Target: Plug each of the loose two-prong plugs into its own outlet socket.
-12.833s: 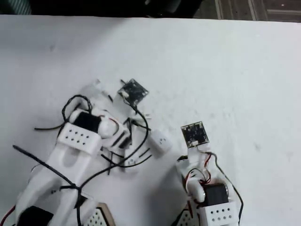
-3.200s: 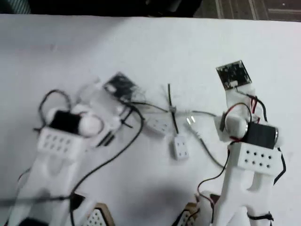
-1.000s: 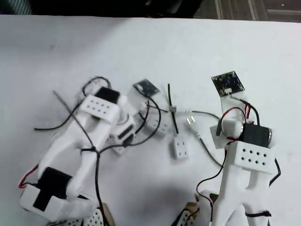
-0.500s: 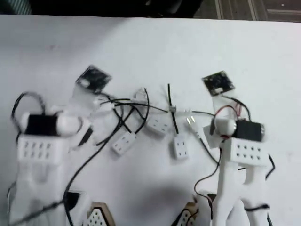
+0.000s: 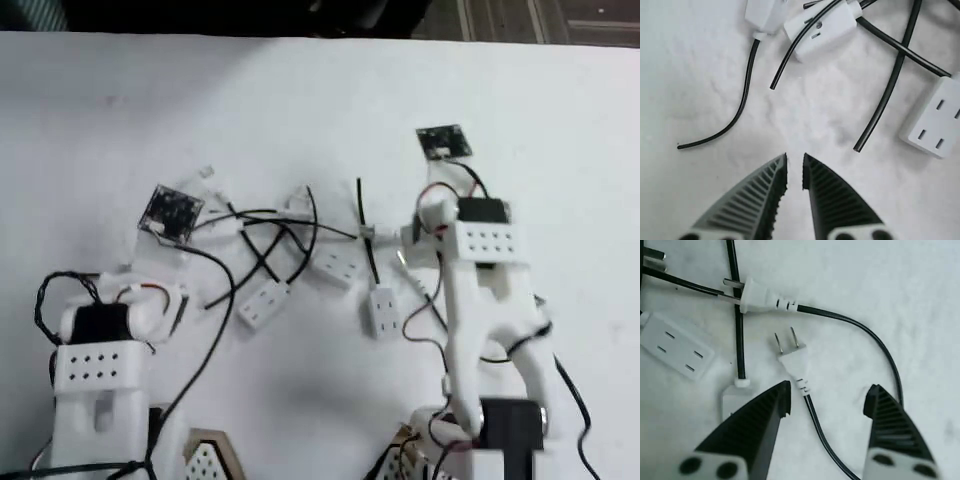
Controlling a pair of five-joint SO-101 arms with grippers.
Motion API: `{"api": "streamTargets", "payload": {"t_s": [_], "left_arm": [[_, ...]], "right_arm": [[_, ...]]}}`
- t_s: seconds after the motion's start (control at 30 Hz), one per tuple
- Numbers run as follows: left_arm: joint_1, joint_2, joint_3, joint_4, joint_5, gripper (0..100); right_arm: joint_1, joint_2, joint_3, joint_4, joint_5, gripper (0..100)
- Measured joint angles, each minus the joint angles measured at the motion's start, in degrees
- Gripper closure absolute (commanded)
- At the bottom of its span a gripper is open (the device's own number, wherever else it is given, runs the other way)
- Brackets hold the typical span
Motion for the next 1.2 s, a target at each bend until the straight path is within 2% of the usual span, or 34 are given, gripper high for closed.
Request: {"api": "streamTargets", "payload": {"t_s": [0.07, 0.23, 0.47, 0.63, 0.87, 0.97, 1.1, 1.2], "left_arm": [[0.0, 0.0, 1.58, -1.23, 0.0, 93], [0.0, 0.0, 5.45, -4.57, 0.09, 93], [0.0, 0.0, 5.89, -5.1, 0.09, 93], [0.0, 0.0, 5.89, -5.1, 0.09, 93], [0.0, 0.0, 5.89, -5.1, 0.09, 93], [0.0, 0.0, 5.89, -5.1, 0.09, 93], [0.0, 0.0, 5.89, -5.1, 0.09, 93], [0.0, 0.0, 5.89, -5.1, 0.09, 93]], "right_arm": [[-1.14, 3.16, -2.11, -0.79, -7.38, 75.5], [-5.01, 12.4, -9.14, -2.81, -31.21, 75.5], [-6.68, 25.14, -20.31, -2.9, -48.88, 75.5], [-6.68, 31.82, -25.76, -2.9, -55.12, 75.5], [-6.59, 36.57, -28.66, -3.25, -59.6, 75.7], [-6.86, 38.15, -30.24, -4.04, -60.75, 82.2], [-6.68, 40.97, -32.62, -3.87, -60.92, 98.8], [-6.59, 43.34, -34.55, -3.69, -61.01, 95.4]]}}
